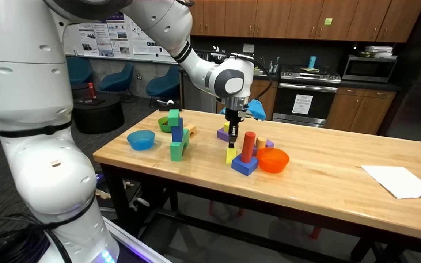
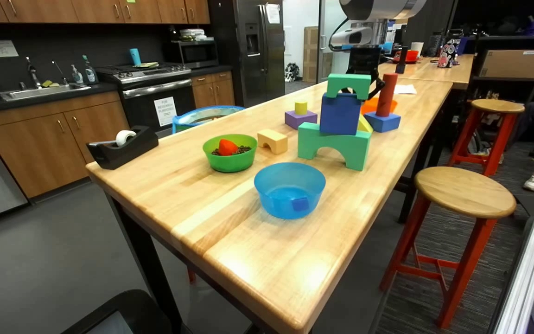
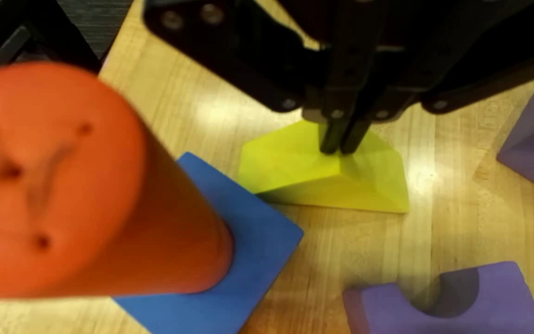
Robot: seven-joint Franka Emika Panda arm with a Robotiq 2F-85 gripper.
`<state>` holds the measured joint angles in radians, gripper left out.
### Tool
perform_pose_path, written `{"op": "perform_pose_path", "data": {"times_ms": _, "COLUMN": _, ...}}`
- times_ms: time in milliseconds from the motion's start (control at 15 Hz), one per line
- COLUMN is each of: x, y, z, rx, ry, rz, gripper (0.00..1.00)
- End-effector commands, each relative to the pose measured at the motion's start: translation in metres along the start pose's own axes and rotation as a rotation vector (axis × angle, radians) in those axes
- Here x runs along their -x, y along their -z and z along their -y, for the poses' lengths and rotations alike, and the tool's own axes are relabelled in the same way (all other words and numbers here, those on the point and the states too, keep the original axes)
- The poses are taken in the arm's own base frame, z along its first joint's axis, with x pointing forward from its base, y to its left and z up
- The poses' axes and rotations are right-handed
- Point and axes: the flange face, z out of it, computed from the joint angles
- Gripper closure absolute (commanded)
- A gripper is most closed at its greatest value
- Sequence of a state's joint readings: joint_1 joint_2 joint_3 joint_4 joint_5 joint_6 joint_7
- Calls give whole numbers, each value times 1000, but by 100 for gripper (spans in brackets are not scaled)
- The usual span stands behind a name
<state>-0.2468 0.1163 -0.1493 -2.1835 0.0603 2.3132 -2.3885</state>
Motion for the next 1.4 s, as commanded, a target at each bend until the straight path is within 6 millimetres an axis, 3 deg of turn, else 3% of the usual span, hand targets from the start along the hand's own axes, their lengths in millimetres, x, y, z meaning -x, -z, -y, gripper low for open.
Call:
{"op": "perform_pose_path", "data": {"times_ms": 0, "x": -23, "y": 9, "z": 20, "rx": 7, "ry": 29, "rz": 61, "gripper": 99}}
{"op": "perform_pose_path", "data": {"times_ms": 333, "x": -41, "y": 20, "z": 39, "rx": -6, "ry": 62, "rz": 114, "gripper": 99}}
{"op": "perform_pose_path", "data": {"times_ms": 600, "x": -55, "y": 30, "z": 43, "rx": 8, "ry": 63, "rz": 123, "gripper": 99}}
{"op": "perform_pose_path", "data": {"times_ms": 1333, "x": -100, "y": 92, "z": 58, "rx": 86, "ry": -28, "rz": 256, "gripper": 99}}
